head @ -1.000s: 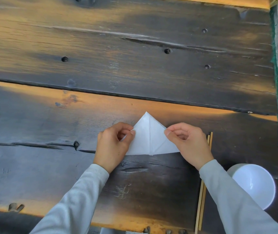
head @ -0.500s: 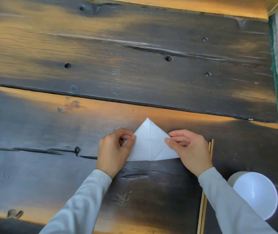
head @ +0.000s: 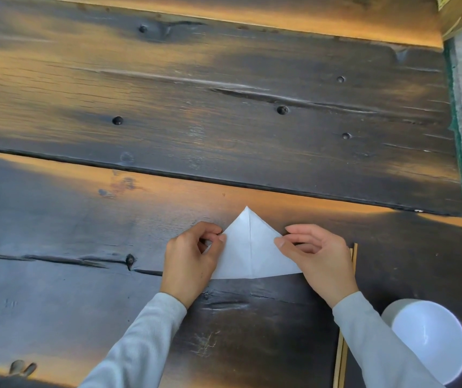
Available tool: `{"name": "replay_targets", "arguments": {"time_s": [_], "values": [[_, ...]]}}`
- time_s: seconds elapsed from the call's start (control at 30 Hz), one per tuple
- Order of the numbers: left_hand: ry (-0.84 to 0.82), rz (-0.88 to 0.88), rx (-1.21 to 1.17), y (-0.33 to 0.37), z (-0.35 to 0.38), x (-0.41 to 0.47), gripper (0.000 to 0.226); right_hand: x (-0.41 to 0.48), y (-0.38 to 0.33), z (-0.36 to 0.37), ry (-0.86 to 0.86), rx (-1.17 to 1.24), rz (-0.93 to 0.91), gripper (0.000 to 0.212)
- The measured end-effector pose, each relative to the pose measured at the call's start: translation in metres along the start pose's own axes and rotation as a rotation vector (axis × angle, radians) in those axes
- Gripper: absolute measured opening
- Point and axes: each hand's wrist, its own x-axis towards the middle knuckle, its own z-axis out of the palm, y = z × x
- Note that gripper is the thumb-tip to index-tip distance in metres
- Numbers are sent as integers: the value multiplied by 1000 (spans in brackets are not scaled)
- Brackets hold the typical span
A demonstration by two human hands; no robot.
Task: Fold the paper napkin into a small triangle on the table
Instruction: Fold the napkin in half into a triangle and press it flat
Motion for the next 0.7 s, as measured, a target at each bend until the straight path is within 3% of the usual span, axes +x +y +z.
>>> {"name": "replay_targets", "arguments": {"time_s": [0.7], "values": [[-2,48,10,-2,1,1,4,0,11,3,19,46,19,26]]}}
